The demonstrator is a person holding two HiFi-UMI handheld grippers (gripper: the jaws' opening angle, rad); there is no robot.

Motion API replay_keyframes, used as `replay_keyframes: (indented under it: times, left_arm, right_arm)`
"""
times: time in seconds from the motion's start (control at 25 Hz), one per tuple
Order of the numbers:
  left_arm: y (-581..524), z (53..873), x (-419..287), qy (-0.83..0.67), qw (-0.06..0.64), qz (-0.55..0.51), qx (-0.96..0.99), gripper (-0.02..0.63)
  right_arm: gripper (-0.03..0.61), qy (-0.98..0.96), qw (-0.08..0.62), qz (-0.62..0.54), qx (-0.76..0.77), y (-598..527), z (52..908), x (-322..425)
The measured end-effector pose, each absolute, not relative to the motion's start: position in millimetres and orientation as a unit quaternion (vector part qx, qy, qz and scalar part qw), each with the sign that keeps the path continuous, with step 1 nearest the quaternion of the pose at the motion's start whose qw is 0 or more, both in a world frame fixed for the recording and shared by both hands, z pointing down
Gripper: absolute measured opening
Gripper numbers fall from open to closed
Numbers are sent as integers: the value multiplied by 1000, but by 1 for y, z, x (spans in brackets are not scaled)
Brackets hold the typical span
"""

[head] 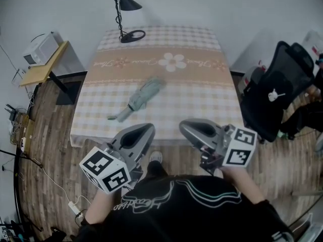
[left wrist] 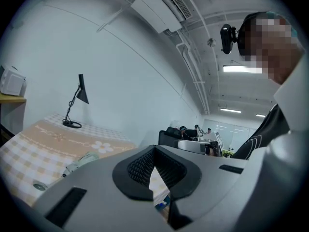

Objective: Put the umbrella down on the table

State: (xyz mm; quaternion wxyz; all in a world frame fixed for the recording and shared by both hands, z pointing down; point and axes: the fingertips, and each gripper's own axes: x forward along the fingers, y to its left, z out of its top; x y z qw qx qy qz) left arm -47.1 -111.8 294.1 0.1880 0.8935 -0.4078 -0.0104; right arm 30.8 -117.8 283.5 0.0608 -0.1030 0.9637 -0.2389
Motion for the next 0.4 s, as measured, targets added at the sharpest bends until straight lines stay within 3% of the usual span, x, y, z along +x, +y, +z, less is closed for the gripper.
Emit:
replay_keyframes:
  times: [0.4]
  left_arm:
    - [-115, 287, -43, -405, 194, -16, 893, -3]
  right_arm:
    - [11, 964, 63, -237, -100, -120, 278, 34]
